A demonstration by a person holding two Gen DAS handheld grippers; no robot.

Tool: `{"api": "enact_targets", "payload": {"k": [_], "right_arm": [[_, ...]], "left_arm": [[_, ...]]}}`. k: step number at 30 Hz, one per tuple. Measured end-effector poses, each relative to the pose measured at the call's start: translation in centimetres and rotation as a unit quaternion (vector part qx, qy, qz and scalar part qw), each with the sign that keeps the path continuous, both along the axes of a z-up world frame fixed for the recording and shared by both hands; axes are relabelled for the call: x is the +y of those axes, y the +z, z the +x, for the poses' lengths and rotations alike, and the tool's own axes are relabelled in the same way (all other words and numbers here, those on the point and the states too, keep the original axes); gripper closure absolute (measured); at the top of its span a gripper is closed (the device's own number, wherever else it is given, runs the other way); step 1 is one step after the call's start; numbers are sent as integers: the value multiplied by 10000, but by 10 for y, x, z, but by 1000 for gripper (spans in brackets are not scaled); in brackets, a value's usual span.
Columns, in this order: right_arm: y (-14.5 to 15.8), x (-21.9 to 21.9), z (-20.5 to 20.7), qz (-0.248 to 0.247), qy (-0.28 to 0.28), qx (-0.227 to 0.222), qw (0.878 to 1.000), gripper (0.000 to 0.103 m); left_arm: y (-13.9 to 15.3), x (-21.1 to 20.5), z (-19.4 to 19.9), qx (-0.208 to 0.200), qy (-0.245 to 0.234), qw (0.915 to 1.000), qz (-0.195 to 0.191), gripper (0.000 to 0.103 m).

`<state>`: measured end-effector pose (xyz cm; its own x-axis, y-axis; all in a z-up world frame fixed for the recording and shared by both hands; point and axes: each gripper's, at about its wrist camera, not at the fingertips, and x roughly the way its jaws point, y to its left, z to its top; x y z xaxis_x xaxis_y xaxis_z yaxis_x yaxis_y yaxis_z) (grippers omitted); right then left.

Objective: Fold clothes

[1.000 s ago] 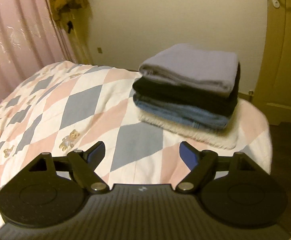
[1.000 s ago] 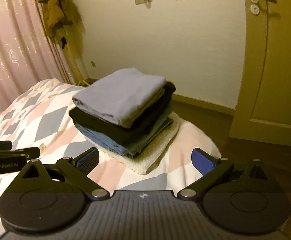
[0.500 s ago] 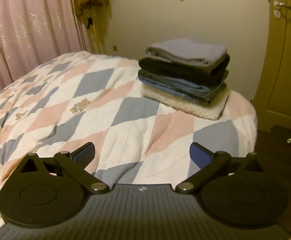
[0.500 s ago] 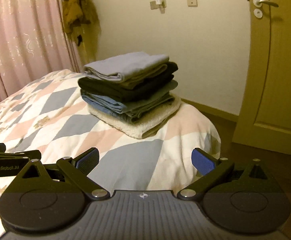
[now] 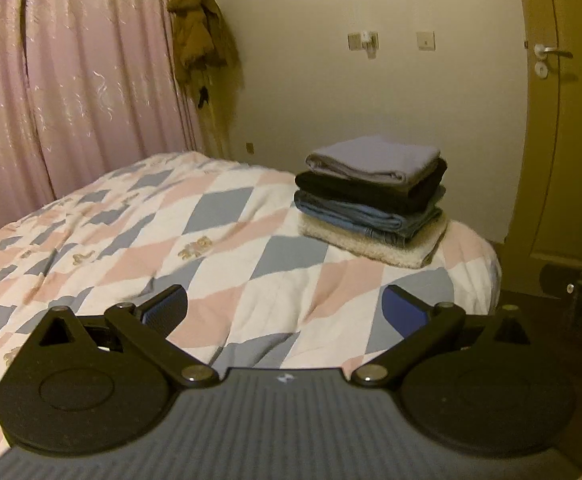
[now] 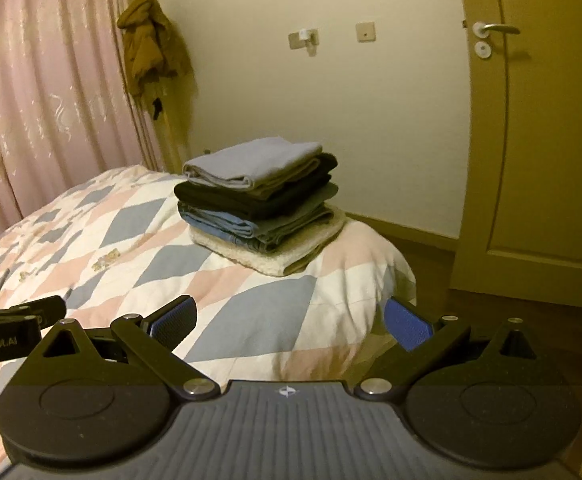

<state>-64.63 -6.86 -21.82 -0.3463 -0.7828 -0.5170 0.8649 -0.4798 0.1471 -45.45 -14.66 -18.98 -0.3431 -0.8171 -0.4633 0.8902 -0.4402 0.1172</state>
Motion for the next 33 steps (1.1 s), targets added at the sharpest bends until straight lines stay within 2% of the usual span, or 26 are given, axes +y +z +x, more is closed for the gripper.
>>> {"api": "enact_targets", "payload": {"k": [7, 12, 17, 21, 33], "right_arm": [[13, 20, 11, -52, -48, 153, 9999, 0], [14, 36, 17, -109, 33, 53, 9999, 0], [18, 50, 23, -185, 89, 80, 9998, 0], [18, 59, 24, -215, 111, 86, 9997, 0], [12, 69, 6, -180, -56, -36, 9998, 0]], "left_arm": [[5, 21, 22, 279, 265, 9990, 218, 0], [11, 45, 33, 340, 170, 9993, 13, 0], [12, 64, 28, 292, -10, 9993, -222, 0], [8, 68, 17, 235, -80, 9995, -217, 0], [-1, 57, -4, 227, -166, 9994, 178, 0]]}}
